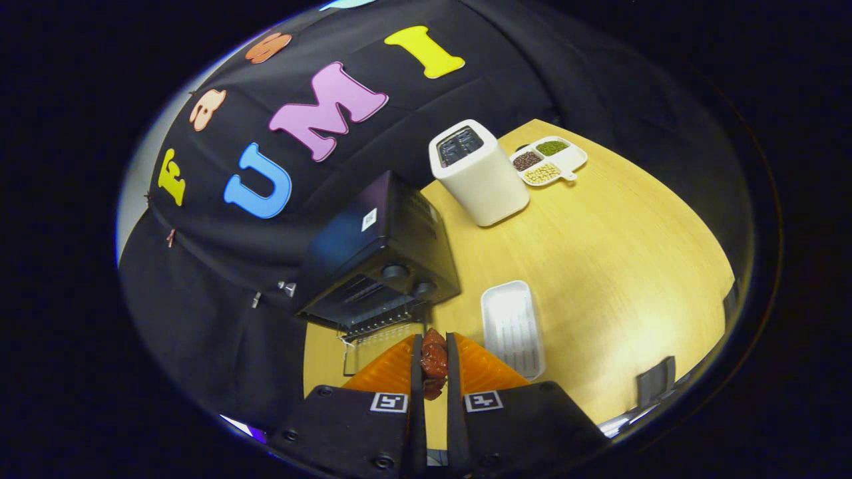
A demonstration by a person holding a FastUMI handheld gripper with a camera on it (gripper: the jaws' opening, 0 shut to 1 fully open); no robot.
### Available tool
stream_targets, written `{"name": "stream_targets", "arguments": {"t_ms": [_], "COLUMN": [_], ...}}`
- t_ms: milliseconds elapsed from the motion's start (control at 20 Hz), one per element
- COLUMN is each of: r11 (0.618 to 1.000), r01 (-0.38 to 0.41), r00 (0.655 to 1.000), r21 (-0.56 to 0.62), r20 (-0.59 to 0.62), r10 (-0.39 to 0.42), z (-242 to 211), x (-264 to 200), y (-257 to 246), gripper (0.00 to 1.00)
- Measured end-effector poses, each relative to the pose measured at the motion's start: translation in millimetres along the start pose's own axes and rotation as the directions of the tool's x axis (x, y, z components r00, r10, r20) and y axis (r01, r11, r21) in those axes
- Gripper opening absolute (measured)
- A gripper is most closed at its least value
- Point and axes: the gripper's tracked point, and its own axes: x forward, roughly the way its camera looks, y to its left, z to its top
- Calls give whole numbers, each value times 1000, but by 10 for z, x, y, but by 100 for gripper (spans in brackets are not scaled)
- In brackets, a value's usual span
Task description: Open the toaster oven, put the food inside, and close the toaster oven door.
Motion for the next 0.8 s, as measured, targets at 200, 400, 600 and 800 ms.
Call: {"name": "stream_targets", "arguments": {"t_ms": [200, 400, 600, 800], "r11": [996, 988, 985, 973], "r01": [-77, -137, -137, -165], "r00": [997, 989, 989, 982], "r21": [36, 67, 104, 163], "r20": [27, 66, 72, 113], "r10": [76, 133, 130, 148], "z": [-307, -573, -775, -753], "x": [1, 121, 274, 494], "y": [490, 864, 1033, 1121], "gripper": [16, 16, 16, 16]}}
